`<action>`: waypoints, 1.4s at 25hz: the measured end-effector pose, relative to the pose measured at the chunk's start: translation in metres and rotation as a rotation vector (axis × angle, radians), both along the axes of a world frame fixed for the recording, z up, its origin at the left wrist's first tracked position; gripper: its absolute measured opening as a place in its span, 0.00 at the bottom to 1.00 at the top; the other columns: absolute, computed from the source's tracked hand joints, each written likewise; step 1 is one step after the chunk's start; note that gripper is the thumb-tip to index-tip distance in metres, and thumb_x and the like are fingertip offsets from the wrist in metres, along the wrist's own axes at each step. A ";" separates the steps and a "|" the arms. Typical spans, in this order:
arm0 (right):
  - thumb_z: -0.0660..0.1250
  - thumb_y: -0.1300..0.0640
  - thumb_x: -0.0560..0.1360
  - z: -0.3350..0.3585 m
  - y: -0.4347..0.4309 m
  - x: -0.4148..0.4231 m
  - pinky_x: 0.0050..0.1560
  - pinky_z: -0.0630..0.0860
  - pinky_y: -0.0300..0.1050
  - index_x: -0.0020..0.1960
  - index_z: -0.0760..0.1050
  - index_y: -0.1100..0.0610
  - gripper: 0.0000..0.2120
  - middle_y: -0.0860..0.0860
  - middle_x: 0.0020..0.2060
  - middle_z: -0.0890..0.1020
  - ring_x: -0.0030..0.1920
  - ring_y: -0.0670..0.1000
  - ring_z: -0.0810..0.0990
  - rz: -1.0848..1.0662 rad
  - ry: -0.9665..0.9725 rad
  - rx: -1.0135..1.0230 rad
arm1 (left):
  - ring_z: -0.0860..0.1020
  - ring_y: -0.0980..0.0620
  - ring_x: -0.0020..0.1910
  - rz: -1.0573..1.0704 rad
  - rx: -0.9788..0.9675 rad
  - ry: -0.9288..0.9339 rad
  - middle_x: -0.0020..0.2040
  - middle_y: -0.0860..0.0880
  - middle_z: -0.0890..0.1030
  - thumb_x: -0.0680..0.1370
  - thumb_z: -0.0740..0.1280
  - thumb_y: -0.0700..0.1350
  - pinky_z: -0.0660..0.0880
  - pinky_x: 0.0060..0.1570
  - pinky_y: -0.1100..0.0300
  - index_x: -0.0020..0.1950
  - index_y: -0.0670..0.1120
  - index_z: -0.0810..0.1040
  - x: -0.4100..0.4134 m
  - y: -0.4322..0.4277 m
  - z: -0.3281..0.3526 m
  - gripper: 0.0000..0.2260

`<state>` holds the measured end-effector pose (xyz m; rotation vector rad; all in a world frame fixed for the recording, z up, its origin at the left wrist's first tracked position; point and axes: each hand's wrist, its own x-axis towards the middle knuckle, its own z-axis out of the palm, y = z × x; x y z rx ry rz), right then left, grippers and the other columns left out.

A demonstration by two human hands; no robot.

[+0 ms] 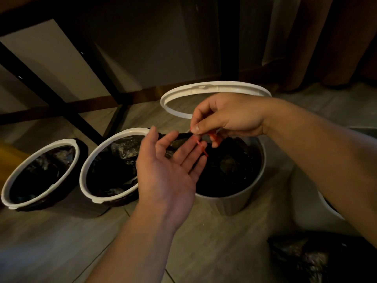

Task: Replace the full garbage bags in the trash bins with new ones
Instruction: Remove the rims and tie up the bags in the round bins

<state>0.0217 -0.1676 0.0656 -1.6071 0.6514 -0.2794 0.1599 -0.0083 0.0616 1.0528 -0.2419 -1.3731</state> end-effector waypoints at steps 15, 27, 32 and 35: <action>0.82 0.52 0.71 -0.014 -0.004 -0.009 0.52 0.78 0.28 0.65 0.74 0.32 0.29 0.34 0.59 0.82 0.58 0.34 0.80 0.234 0.126 -0.207 | 0.84 0.38 0.62 -0.020 -0.090 -0.079 0.63 0.39 0.84 0.78 0.59 0.70 0.72 0.67 0.43 0.71 0.44 0.76 0.009 -0.009 0.017 0.34; 0.74 0.42 0.77 -0.050 0.004 0.027 0.61 0.78 0.52 0.56 0.80 0.46 0.12 0.46 0.52 0.84 0.54 0.48 0.82 0.170 0.234 -0.535 | 0.85 0.42 0.51 -0.003 -0.217 -0.365 0.58 0.39 0.85 0.80 0.60 0.66 0.82 0.49 0.46 0.57 0.45 0.81 0.001 -0.012 0.038 0.26; 0.73 0.37 0.75 -0.069 0.003 0.029 0.55 0.81 0.55 0.52 0.82 0.46 0.15 0.46 0.46 0.85 0.48 0.47 0.84 0.086 0.302 -0.567 | 0.83 0.46 0.47 -0.004 -0.251 -0.441 0.53 0.41 0.85 0.79 0.61 0.66 0.79 0.43 0.50 0.53 0.45 0.83 0.006 -0.013 0.056 0.25; 0.76 0.41 0.74 -0.086 0.001 0.032 0.55 0.81 0.54 0.56 0.79 0.45 0.15 0.45 0.48 0.85 0.49 0.45 0.84 0.024 0.201 -0.581 | 0.82 0.48 0.45 0.008 -0.251 -0.460 0.53 0.42 0.85 0.78 0.62 0.65 0.77 0.42 0.52 0.50 0.45 0.84 0.007 -0.015 0.063 0.23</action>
